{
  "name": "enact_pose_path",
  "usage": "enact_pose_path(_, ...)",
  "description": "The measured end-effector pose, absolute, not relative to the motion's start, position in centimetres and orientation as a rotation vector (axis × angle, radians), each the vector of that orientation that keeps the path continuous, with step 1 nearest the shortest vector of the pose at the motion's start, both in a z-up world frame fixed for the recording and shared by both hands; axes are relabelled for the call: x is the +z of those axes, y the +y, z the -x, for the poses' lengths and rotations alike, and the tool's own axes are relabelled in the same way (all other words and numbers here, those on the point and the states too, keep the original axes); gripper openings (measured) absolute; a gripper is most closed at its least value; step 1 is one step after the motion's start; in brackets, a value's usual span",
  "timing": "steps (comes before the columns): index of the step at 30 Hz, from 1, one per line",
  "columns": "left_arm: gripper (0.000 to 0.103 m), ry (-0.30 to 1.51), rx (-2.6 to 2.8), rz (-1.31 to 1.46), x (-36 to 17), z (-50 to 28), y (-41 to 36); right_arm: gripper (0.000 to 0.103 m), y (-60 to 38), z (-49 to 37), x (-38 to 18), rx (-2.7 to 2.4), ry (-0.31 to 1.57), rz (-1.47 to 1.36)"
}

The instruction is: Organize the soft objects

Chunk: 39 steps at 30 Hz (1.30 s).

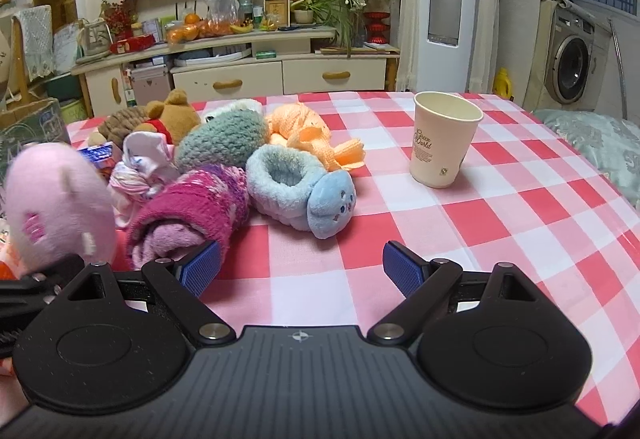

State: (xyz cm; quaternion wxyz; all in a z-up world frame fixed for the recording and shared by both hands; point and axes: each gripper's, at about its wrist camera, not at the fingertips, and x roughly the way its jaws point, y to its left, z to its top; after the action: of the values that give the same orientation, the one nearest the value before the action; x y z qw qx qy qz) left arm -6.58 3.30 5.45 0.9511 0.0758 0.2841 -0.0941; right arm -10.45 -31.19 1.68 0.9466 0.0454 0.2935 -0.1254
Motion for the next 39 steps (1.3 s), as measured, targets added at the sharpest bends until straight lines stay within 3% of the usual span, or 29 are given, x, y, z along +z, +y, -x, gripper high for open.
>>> enact_pose_path(39,0.102,0.487,0.0,-0.089,11.0,9.8,18.4,0.103,-18.9,12.5,5.6,0.033,0.497,0.001)
